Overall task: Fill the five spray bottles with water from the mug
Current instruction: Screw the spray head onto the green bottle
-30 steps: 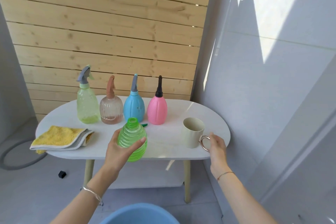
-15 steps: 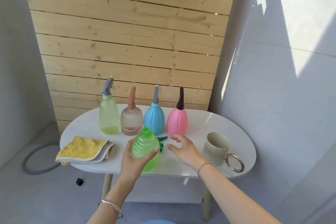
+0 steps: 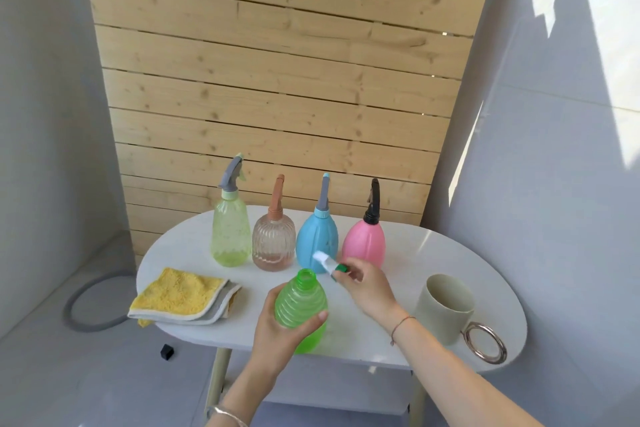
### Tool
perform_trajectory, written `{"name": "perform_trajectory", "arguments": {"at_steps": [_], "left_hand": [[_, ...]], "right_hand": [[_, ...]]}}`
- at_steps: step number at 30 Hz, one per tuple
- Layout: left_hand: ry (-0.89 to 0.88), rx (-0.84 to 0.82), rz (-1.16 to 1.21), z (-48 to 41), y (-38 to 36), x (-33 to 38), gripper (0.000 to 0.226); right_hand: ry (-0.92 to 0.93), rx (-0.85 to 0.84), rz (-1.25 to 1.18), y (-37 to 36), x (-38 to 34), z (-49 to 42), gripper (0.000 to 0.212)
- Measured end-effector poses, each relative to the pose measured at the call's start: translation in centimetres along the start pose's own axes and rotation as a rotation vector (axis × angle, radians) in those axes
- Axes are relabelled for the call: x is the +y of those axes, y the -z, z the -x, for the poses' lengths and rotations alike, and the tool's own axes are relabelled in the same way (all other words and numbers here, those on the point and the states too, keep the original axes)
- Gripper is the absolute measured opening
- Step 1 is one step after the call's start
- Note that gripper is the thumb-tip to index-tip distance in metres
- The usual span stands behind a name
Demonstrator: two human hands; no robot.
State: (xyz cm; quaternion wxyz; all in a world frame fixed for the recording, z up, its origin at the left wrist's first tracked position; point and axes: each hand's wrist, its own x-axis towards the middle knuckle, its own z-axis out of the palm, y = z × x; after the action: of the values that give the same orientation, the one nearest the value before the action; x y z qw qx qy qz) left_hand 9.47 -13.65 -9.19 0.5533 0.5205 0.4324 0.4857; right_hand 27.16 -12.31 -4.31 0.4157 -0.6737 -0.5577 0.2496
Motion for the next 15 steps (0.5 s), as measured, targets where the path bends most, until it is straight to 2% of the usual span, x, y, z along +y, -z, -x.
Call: {"name": "perform_trajectory", "arguments": {"at_steps": [3, 6, 8, 15], "left_hand": [[0.009, -0.007, -0.007, -0.1, -0.4, -0.3, 0.081], [0.015, -0.01, -0.008, -0.1, -0.8, -0.2, 0.082], [0.01, -0.006, -0.021, -0.2, -1.0, -0.1, 0.083], [-0.021, -0.009, -0.063, -0.4, -1.4, -0.2, 0.063]], "right_hand": [[-0.076, 0.118, -0.433, 2.4, -3.6, 0.1, 0.007], [-0.065, 0.105, -0.855, 4.6, -7.1, 0.3, 0.015], [-0.016, 0.09, -1.042, 5.7, -9.1, 0.4, 0.012], [0.036, 0.134, -1.171, 5.1, -11.9, 0.3, 0.01]]}}
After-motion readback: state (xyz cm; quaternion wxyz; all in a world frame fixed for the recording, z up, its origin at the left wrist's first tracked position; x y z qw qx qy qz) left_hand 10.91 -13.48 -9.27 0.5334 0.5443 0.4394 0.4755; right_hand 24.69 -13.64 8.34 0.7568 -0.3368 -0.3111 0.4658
